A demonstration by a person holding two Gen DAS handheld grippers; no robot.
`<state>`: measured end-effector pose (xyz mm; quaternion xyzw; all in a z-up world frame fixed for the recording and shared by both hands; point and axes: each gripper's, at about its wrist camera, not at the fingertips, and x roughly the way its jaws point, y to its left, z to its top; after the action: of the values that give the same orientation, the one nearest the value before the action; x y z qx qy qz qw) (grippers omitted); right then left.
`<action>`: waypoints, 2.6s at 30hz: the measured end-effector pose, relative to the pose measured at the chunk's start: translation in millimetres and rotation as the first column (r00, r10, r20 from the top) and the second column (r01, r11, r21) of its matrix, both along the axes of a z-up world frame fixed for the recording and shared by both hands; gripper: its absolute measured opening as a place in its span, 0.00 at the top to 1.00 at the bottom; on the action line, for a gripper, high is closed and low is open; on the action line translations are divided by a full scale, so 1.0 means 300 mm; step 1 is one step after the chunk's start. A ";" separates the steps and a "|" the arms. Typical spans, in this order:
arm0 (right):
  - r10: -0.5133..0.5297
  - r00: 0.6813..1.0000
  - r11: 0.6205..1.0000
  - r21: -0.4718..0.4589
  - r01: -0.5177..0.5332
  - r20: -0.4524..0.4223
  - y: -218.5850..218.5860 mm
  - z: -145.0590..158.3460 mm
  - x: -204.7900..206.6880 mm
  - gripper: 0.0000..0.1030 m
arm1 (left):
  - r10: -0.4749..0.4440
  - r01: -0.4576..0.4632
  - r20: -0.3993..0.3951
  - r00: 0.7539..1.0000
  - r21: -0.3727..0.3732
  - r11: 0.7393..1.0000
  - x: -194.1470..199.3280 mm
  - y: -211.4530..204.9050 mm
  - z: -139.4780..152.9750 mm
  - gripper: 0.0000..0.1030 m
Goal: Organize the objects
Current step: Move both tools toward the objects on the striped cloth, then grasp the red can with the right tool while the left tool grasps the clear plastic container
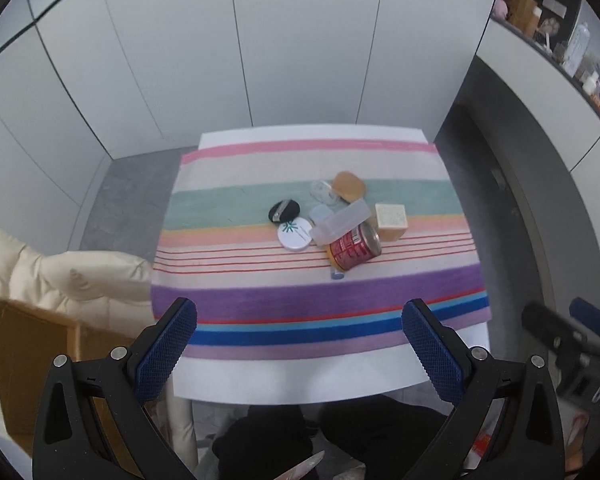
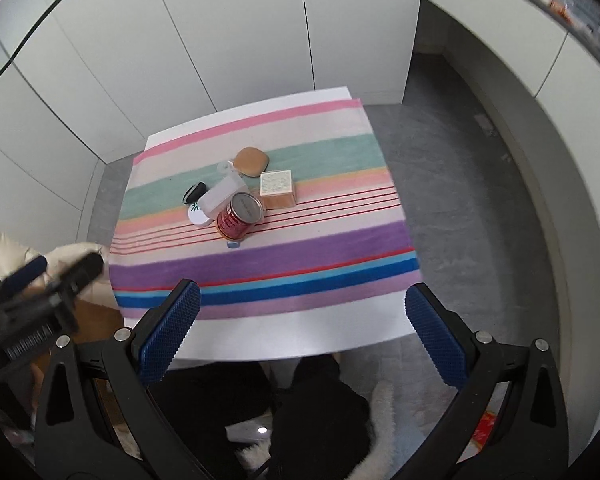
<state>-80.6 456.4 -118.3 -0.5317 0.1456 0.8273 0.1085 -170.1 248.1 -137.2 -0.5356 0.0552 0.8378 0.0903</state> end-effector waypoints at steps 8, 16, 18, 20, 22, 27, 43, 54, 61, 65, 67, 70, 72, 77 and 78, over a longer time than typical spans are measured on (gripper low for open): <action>0.016 0.998 1.000 0.003 -0.015 -0.057 0.002 -0.225 -0.181 0.00 | 0.053 -0.053 0.047 0.997 -0.011 0.999 -0.157 -0.084 -0.223 0.00; 0.143 0.982 0.990 0.008 -0.143 -0.124 -0.096 -0.464 -0.359 0.03 | 0.075 -0.081 0.158 0.985 0.033 0.996 -0.279 -0.157 -0.466 0.00; 0.177 0.977 0.984 0.037 -0.173 -0.120 -0.119 -0.509 -0.390 0.03 | 0.081 -0.091 0.176 0.981 0.051 0.995 -0.294 -0.172 -0.500 0.00; 0.212 0.972 0.977 0.007 -0.213 -0.102 -0.140 -0.564 -0.418 0.03 | 0.084 -0.099 0.180 0.980 0.071 0.993 -0.306 -0.181 -0.523 0.00; 0.218 0.969 0.973 -0.047 -0.224 -0.113 -0.159 -0.625 -0.441 0.03 | 0.082 -0.102 0.183 0.980 0.099 0.990 -0.316 -0.182 -0.535 0.00; 0.143 0.984 0.977 -0.147 -0.157 -0.104 -0.145 -0.746 -0.498 0.12 | 0.025 -0.057 0.166 0.986 0.192 0.980 -0.343 -0.151 -0.530 0.00; 0.005 0.982 0.988 -0.149 -0.034 -0.190 0.035 -0.703 -0.298 0.43 | -0.262 0.243 0.126 0.957 0.144 0.959 -0.383 0.176 -0.633 0.00; -0.054 0.983 0.987 -0.161 0.026 -0.175 0.160 -0.684 -0.183 0.43 | -0.317 0.319 0.236 0.919 0.028 0.947 -0.402 0.326 -0.817 0.03; -0.055 0.982 0.984 -0.175 0.022 -0.183 0.166 -0.666 -0.177 0.43 | -0.299 0.279 0.190 0.935 0.125 0.952 -0.409 0.318 -0.799 0.48; -0.045 0.983 0.986 -0.167 0.015 -0.179 0.167 -0.669 -0.179 0.43 | -0.261 0.238 0.202 0.944 0.129 0.963 -0.434 0.310 -0.796 0.53; -0.047 0.984 0.985 -0.171 0.017 -0.173 0.171 -0.673 -0.175 0.43 | -0.250 0.220 0.220 0.943 0.152 0.964 -0.445 0.298 -0.791 0.39; -0.050 0.985 0.984 -0.175 0.020 -0.165 0.180 -0.676 -0.170 0.43 | -0.202 0.135 0.292 0.935 0.236 0.962 -0.448 0.267 -0.783 0.07; -0.052 0.985 0.983 -0.182 0.022 -0.163 0.183 -0.676 -0.165 0.43 | -0.143 0.063 0.297 0.944 0.265 0.962 -0.462 0.247 -0.765 0.07; -0.045 0.986 0.982 -0.189 0.014 -0.161 0.184 -0.677 -0.164 0.43 | 0.010 -0.035 0.248 0.969 0.096 0.995 -0.498 0.299 -0.741 0.07; -0.045 0.986 0.981 -0.193 0.014 -0.161 0.185 -0.677 -0.164 0.43 | 0.037 -0.053 0.257 0.966 0.055 0.997 -0.507 0.313 -0.758 0.06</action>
<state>-129.7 511.8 -321.5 -0.4675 0.2407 0.8487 0.0569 -322.1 342.1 -364.7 -0.6373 0.0052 0.7649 0.0938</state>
